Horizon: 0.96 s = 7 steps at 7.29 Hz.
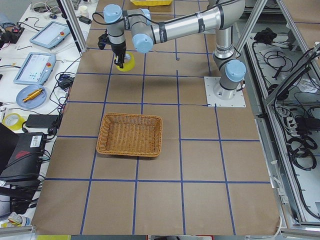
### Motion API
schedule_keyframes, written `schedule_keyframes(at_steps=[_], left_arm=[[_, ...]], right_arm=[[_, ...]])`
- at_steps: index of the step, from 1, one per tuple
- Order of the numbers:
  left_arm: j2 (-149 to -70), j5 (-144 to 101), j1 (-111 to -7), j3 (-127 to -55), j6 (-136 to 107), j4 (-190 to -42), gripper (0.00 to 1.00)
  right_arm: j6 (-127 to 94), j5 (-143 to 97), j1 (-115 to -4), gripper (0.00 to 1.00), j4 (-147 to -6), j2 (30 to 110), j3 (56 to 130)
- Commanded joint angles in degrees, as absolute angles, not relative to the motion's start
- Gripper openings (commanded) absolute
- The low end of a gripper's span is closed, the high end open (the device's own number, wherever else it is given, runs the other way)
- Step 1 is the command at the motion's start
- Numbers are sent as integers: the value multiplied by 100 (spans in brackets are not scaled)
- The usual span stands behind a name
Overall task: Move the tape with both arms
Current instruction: 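Carry the tape roll with the left gripper over the wicker basket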
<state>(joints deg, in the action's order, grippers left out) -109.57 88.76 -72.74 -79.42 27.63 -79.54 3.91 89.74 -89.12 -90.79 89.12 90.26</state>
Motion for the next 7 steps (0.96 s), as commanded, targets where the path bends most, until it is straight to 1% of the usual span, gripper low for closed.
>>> schedule_keyframes(at_steps=[1,3,5,7], left_arm=[[-10995,8877,-6157,-7919,4186,-7963,0],[-11170,8912,-5409,-7919,5129,-7780,0],[-11616,8921,-5047,-8006,5746,-7026,0],[-12083,8869,-4730,-7919,6177,-6883,0]], right_arm=[[596,8974,-8903,100,-9088,8886,9018],[589,8974,-8912,100,-9097,8886,9026],[571,8974,-8921,100,-9141,8895,9018],[580,8974,-8921,100,-9123,8895,9026]])
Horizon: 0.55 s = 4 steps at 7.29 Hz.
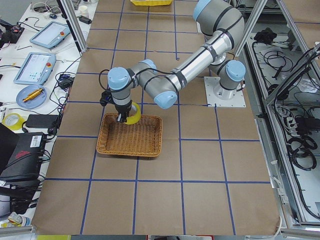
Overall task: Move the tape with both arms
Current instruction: 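Lower the tape roll into the wicker basket and open the left gripper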
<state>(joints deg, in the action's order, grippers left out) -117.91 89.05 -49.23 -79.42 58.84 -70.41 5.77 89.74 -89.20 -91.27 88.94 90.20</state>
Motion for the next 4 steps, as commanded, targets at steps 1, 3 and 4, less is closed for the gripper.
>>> schedule_keyframes(at_steps=[1,3,4], left_arm=[[-12233,8859,-4729,-7954,6161,-6543,0],[-12444,8798,-4746,-8006,6117,-6504,0],[-12506,8798,-4746,-8024,6169,-6469,0]], right_arm=[[580,8974,-8930,100,-9123,8895,9026],[580,8982,-8930,100,-9097,8895,9026],[580,8982,-8930,100,-9088,8895,9026]])
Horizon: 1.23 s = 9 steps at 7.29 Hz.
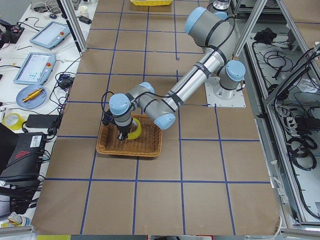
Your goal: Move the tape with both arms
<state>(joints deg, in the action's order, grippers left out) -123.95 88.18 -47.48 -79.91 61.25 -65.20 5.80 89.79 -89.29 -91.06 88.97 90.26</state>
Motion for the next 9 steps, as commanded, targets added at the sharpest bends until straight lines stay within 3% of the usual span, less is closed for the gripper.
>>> schedule_keyframes(at_steps=[1,2,3,9], left_arm=[[-12524,8798,-4755,-8033,6170,-6399,54],[-12472,8780,-4772,-8016,6083,-6364,83],[-12419,8815,-4807,-7972,6047,-6389,97],[-10655,8947,-7694,-8103,2011,-8260,98]], right_arm=[[580,8982,-8930,100,-9088,8886,9052],[554,8982,-8930,100,-9166,8921,9148],[554,8982,-8930,100,-9167,8930,9158],[378,9317,-8930,100,-9167,8930,9115]])
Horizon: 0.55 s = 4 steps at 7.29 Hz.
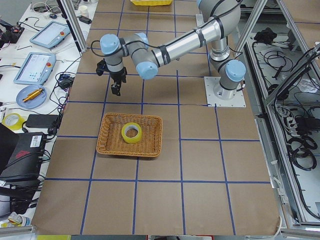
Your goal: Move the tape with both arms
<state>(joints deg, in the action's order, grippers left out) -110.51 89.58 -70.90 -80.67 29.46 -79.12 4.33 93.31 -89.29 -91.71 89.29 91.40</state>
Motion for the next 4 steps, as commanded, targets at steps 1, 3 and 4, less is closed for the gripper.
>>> schedule_keyframes(at_steps=[1,3,4], left_arm=[[-10287,8921,-8091,-8304,1595,-8297,100],[-9619,8921,-8550,-8752,969,-8306,100],[-9328,8895,-8656,-9015,871,-8306,100]], right_arm=[[378,9264,-8921,100,-9158,8938,9071],[387,9220,-8921,100,-9158,8947,9062],[387,9176,-8921,100,-9150,8982,9070]])
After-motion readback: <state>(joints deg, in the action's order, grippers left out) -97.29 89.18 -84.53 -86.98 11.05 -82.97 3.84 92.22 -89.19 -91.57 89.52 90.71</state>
